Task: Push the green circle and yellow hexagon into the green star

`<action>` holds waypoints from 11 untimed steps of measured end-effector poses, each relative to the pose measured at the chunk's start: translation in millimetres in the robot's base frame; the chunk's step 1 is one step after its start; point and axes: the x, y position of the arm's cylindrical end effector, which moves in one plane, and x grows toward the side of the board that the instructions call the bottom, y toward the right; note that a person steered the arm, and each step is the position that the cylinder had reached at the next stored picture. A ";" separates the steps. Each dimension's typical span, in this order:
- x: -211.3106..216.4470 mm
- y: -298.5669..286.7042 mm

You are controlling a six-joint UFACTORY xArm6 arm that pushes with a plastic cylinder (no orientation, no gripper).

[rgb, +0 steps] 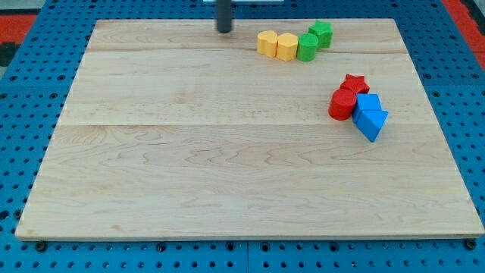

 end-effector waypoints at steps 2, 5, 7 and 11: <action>51.4 79.1; 59.4 179.8; 79.1 206.5; 64.4 29.1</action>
